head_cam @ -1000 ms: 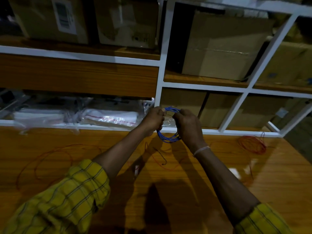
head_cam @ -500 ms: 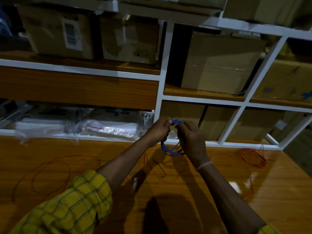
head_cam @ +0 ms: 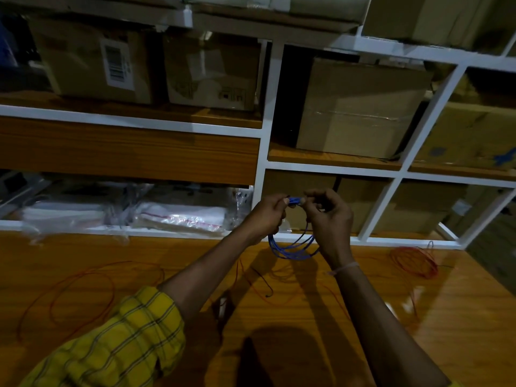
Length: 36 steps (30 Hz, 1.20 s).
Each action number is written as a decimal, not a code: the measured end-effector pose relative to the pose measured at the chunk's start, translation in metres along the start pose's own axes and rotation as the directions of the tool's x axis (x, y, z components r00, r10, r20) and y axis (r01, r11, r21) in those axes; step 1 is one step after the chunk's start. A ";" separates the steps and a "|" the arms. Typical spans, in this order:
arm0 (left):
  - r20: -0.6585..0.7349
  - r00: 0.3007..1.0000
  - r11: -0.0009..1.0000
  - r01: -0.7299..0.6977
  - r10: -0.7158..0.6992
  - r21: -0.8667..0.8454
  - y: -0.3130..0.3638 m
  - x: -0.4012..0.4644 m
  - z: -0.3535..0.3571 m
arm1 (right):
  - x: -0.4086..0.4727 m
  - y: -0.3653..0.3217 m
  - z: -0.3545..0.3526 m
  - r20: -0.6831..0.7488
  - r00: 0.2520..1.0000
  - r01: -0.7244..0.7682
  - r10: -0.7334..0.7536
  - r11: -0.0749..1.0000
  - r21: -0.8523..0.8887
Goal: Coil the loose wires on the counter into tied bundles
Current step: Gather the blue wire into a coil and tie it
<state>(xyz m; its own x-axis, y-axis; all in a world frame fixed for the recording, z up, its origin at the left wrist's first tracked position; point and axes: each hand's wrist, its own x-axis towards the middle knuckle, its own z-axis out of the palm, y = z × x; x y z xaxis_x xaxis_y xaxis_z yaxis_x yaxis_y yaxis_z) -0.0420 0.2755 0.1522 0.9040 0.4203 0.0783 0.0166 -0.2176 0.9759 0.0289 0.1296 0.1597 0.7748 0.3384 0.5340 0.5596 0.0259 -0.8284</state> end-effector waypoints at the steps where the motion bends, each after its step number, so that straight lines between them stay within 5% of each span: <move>1: 0.008 1.000 1.000 -0.008 0.008 0.000 0.001 0.000 0.001 | -0.001 0.000 -0.001 -0.001 0.999 -0.032 0.032 0.999 0.037; 11: 0.097 0.992 0.997 -0.074 0.076 -0.024 0.012 0.003 0.039 | -0.006 -0.009 -0.029 -0.105 0.966 -0.193 0.238 0.926 0.324; 20: 0.146 0.989 0.997 -0.022 0.032 -0.069 0.029 0.009 0.077 | -0.020 0.006 -0.072 -0.108 0.985 -0.123 0.134 0.987 0.108; 36: 0.235 0.971 0.979 0.087 -0.042 -0.186 0.049 0.023 0.126 | -0.025 0.014 -0.104 -0.242 0.966 -0.052 0.089 0.987 0.153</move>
<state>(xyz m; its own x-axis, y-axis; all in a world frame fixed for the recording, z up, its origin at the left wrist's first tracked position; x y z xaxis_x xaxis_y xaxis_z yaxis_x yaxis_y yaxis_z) 0.0333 0.1640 0.1761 0.9776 0.2101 -0.0126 0.0157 -0.0126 0.9998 0.0483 0.0235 0.1524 0.8696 0.1014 0.4832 0.4665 0.1522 -0.8713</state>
